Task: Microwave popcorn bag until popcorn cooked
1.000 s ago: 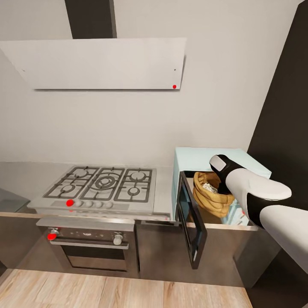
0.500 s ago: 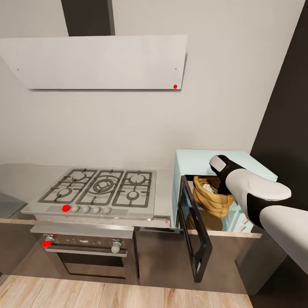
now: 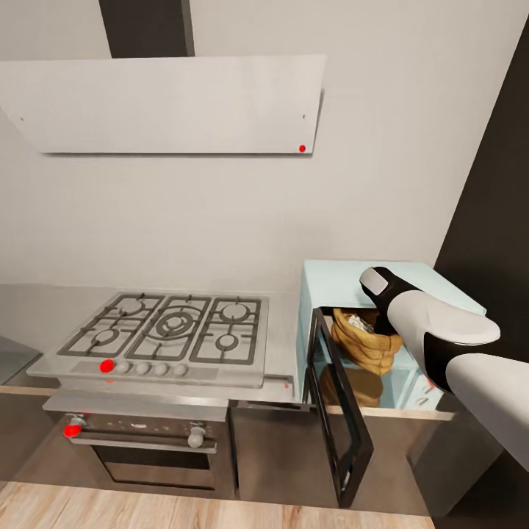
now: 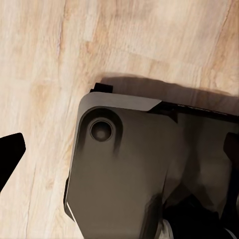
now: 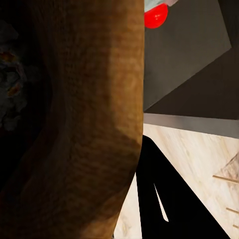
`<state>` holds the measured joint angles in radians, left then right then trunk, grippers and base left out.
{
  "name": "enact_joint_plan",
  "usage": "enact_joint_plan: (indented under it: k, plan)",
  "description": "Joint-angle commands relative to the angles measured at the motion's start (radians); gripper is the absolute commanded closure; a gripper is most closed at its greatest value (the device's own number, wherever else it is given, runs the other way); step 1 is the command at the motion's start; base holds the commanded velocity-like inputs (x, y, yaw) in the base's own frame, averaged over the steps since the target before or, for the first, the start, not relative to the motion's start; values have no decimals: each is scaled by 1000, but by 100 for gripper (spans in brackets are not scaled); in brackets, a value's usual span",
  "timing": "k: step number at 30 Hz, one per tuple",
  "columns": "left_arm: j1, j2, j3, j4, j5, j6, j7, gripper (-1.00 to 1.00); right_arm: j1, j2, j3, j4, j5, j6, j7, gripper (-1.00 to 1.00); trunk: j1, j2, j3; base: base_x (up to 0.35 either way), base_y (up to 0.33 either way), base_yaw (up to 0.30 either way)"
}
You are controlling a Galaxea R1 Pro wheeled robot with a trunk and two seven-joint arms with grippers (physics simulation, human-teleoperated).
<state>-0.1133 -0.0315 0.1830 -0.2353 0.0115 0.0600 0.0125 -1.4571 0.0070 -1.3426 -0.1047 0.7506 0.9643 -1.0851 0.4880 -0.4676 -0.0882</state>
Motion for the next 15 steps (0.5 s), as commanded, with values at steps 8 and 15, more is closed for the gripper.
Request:
enact_joint_plan:
  k: [8,15]
  plan:
    - [0,-1,3,-2,1,7,1,-100,-23,1,36,-3,21,5,-6,100,0,-2,-2,20,0,0]
    - [0,-1,3,-2,1,7,1,-100,-24,1,37,-3,21,5,-7,100,0,-2,-2,169,0,0]
